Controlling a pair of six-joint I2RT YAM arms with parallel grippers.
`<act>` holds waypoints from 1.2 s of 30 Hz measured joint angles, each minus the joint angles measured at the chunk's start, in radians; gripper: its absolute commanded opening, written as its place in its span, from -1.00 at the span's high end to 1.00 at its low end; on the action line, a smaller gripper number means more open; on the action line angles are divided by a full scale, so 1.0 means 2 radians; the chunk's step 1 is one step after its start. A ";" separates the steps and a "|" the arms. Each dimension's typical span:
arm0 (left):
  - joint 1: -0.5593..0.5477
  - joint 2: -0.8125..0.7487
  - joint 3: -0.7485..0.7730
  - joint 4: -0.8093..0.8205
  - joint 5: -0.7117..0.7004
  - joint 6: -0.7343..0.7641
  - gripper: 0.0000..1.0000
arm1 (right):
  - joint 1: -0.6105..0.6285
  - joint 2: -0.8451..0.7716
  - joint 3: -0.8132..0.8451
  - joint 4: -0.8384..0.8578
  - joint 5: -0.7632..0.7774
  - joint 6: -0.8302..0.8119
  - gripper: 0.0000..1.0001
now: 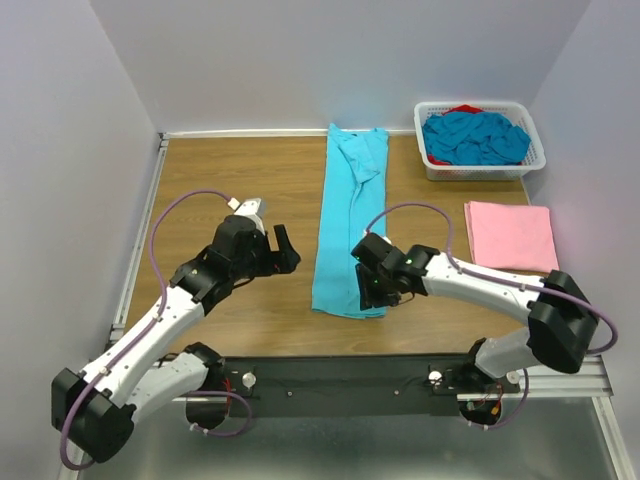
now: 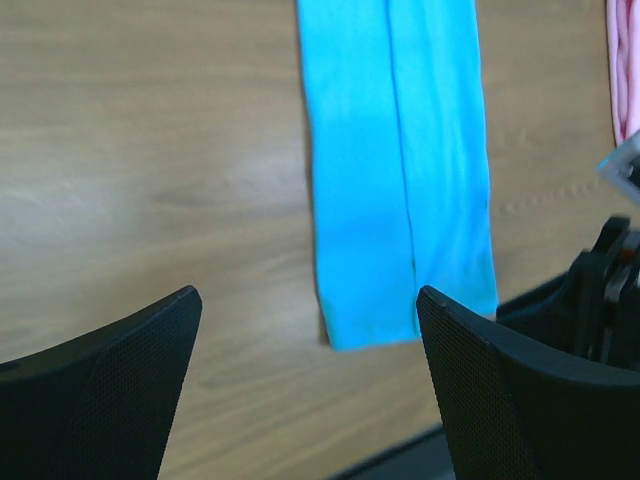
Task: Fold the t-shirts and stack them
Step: Fold the tshirt
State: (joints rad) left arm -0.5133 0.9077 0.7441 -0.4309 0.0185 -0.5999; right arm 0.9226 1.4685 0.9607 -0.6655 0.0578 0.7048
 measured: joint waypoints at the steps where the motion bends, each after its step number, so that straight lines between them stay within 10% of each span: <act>1: -0.014 0.003 0.000 -0.012 0.002 -0.009 -0.93 | -0.002 -0.013 -0.011 -0.007 0.004 0.003 0.01; 12: -0.122 0.078 -0.001 -0.044 -0.007 -0.076 -0.91 | -0.063 -0.052 -0.065 -0.030 0.016 0.017 0.11; 36: -0.167 0.156 0.024 -0.065 -0.045 -0.099 -0.66 | -0.093 0.003 -0.097 0.038 -0.023 0.001 0.41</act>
State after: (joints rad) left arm -0.8474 1.2205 0.7918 -0.5602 -0.0711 -0.7979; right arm 0.7372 1.4742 0.7662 -0.5903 0.0120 0.7059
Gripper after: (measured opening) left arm 0.833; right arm 0.314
